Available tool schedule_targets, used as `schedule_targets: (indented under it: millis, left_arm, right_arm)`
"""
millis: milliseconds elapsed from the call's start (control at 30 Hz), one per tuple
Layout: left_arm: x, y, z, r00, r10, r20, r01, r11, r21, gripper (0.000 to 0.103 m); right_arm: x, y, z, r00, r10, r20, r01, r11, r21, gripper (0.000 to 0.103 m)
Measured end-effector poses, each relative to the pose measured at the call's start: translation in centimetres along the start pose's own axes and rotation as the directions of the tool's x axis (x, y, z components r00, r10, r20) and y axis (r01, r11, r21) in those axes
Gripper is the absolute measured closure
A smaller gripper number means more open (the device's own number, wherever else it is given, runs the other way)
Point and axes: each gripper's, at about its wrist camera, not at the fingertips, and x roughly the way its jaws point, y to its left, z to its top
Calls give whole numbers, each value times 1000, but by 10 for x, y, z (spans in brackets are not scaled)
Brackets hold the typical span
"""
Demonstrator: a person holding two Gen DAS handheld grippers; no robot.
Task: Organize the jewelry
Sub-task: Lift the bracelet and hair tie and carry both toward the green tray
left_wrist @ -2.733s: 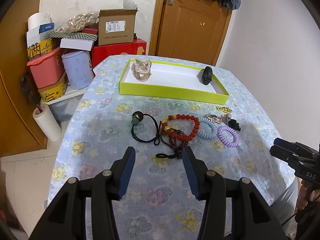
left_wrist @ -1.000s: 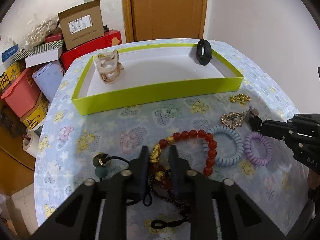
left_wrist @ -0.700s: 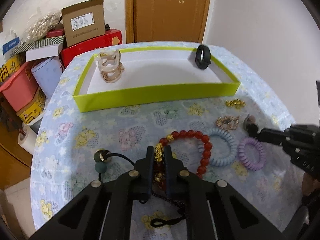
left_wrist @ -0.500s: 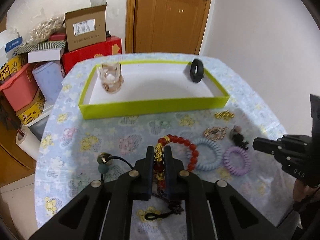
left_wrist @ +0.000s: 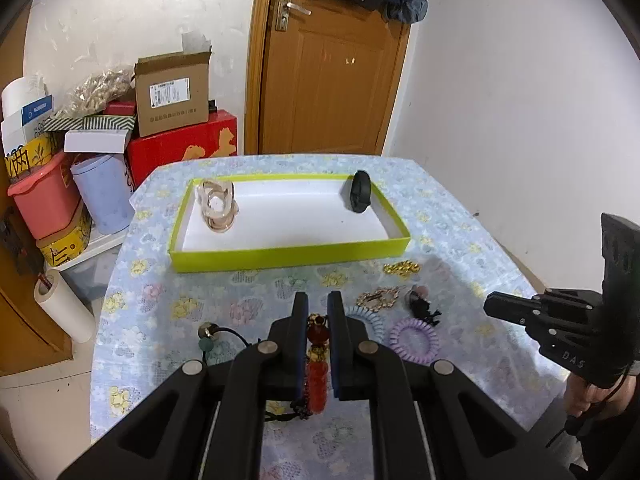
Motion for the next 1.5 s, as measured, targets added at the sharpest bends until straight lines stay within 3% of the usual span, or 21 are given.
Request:
schedule_targets:
  millis: [433, 1000, 1167, 1300, 1500]
  left_arm:
    - [-18, -3, 12, 1000, -9, 26, 9, 1000, -2, 93]
    - [-5, 4, 49, 1000, 5, 16, -5, 1000, 13, 93]
    - [0, 3, 49, 1000, -9, 9, 9, 1000, 11, 93]
    - [7, 1, 47, 1000, -13, -6, 13, 1000, 18, 93]
    - [9, 1, 48, 1000, -7, -11, 7, 1000, 22, 93]
  right_arm:
    - [-12, 4, 7, 1000, 9, 28, -8, 1000, -16, 103]
    - [-4, 0, 42, 998, 29, 50, -28, 999, -34, 103]
    - [12, -3, 31, 998, 63, -11, -63, 998, -27, 103]
    - [33, -6, 18, 996, 48, -80, -50, 998, -27, 87]
    - [60, -15, 9, 989, 27, -143, -27, 1000, -3, 86]
